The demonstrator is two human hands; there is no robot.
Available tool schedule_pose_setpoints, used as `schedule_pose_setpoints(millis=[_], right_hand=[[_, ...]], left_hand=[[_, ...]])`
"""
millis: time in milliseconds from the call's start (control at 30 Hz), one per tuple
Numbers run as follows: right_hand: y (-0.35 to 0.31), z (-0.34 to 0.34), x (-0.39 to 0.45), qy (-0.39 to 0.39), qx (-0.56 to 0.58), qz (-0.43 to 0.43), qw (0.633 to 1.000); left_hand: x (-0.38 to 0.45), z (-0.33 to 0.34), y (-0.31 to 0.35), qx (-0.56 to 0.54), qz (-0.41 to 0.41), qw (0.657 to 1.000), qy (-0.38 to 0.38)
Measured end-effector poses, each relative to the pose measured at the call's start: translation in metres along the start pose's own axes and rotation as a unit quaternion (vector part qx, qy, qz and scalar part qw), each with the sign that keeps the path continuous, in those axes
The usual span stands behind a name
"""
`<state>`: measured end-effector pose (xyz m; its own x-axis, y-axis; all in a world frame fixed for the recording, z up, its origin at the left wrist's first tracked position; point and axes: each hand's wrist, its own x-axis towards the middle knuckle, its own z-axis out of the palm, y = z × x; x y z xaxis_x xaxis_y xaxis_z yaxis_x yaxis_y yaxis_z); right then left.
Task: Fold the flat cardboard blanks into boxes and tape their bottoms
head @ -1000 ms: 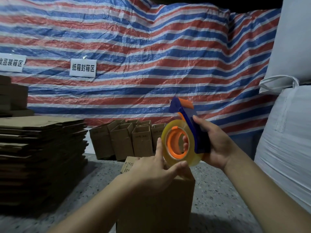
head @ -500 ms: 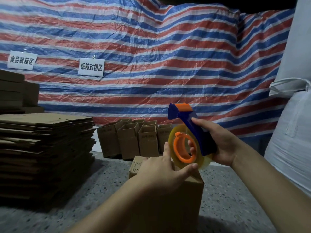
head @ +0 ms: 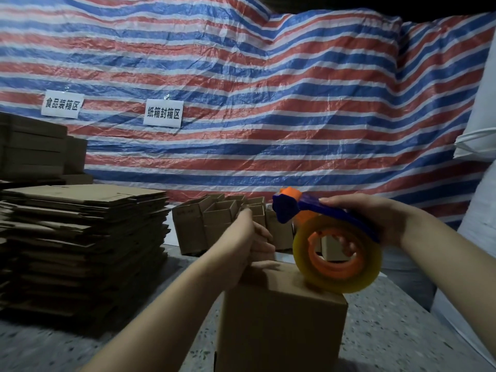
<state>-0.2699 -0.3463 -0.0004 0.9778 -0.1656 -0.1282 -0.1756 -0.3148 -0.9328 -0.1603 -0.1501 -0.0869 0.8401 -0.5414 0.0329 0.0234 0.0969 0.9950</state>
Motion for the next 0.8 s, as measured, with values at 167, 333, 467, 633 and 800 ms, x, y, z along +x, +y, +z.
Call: schedule_pose_setpoints(millis=[167, 333, 467, 633, 800], right_hand=[[-0.005, -0.002, 0.008, -0.016, -0.035, 0.006, 0.999], [-0.014, -0.002, 0.009, -0.041, -0.082, 0.020, 0.996], [-0.018, -0.001, 0.011, -0.047, -0.095, 0.029, 0.994], [-0.018, -0.002, 0.014, -0.037, -0.098, 0.037, 0.994], [-0.026, 0.001, 0.013, -0.033, -0.139, 0.059, 0.988]], left_hand=[[0.003, -0.010, 0.003, -0.019, -0.008, 0.999, -0.033], [0.003, -0.010, 0.006, -0.041, -0.020, 0.999, -0.031], [0.004, -0.012, 0.005, -0.054, -0.010, 0.998, -0.039], [0.009, -0.012, -0.002, -0.019, -0.009, 1.000, -0.019], [0.009, -0.005, -0.012, 0.005, 0.033, 0.998, 0.044]])
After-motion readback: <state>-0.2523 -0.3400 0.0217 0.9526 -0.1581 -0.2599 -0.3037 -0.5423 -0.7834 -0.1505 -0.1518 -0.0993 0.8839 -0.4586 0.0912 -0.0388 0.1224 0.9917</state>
